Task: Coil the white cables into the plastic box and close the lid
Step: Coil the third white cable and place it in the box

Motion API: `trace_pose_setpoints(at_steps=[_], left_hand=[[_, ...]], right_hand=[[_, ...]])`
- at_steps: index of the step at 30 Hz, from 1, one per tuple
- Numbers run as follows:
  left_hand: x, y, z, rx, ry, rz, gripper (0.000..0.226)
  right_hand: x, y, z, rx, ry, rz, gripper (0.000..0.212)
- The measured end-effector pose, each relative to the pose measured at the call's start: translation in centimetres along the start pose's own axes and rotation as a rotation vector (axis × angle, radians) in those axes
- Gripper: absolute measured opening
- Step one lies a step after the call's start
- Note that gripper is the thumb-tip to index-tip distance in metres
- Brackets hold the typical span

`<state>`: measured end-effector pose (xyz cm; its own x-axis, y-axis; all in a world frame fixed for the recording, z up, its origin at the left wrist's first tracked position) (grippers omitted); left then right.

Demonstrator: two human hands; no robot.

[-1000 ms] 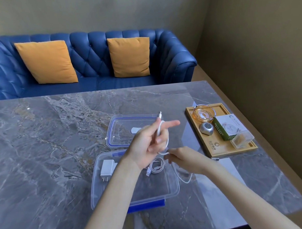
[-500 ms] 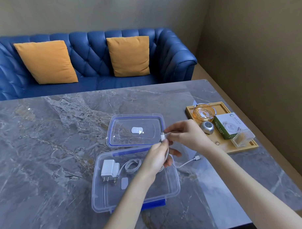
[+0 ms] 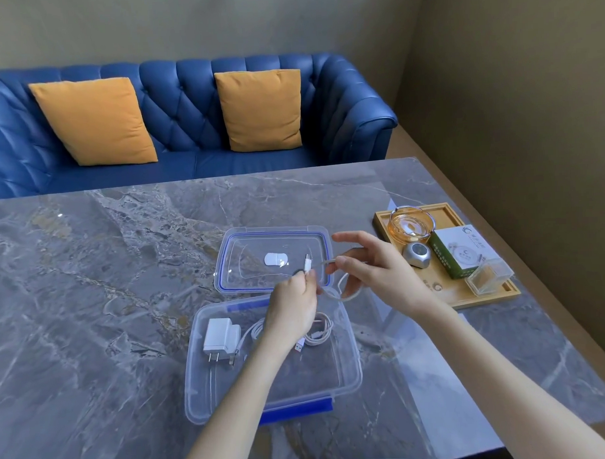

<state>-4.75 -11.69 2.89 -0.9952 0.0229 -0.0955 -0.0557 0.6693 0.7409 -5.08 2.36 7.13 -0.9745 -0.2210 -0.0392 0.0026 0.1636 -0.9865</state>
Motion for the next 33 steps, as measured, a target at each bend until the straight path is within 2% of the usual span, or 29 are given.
trace_pose_setpoints(at_steps=[2,3,7,10,15,18,24,29,31,33], left_hand=[[0.2,0.0,-0.4,0.017,0.039,0.05,0.04],[0.3,0.1,-0.4,-0.089,0.017,0.041,0.039],[0.6,0.6,-0.4,-0.791,-0.202,-0.12,0.041],[0.8,1.3,-0.5,-1.122,-0.314,-0.221,0.044],[0.8,2.4,-0.9,-1.335,-0.363,-0.267,0.048],[0.8,2.5,-1.0,-1.288,-0.359,-0.226,0.047],[-0.2,3.4,-2.0,-1.067,-0.344,-0.027,0.044],[-2.2,4.4,-3.3,-0.917,-0.57,0.104,0.057],[-2.7,4.0,-3.1,-0.81,-0.654,0.073,0.05],[-3.0,3.1,-2.4,-0.706,-0.674,-0.02,0.045]], right_hand=[[0.0,-0.3,-0.1,0.035,0.02,-0.017,0.022],[0.1,-0.4,-0.2,0.072,0.026,-0.012,0.02],[0.0,-0.7,0.4,0.204,-0.051,0.076,0.018],[-0.5,-0.3,1.4,0.131,-0.139,0.097,0.022],[-1.7,0.7,2.6,-0.142,-0.22,0.097,0.032],[-2.5,1.8,2.9,-0.316,-0.298,0.101,0.033],[-1.9,3.9,1.4,-0.447,-0.381,0.173,0.042],[-0.2,4.4,-0.4,-0.492,-0.343,0.325,0.054],[0.7,3.5,-0.9,-0.501,-0.312,0.349,0.049],[1.4,2.0,-1.3,-0.537,-0.249,0.324,0.04]])
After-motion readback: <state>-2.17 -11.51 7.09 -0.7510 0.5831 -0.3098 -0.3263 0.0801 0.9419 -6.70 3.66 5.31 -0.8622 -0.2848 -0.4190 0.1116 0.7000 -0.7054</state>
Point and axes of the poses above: each hand's wrist, its own x-axis towards the middle knuckle, its own z-axis out of the palm, y = z × x, the point moved 2 cm from there along x, towards the middle knuckle, and after that the axes turned 3 degrees about x, right-handed, at the moved point
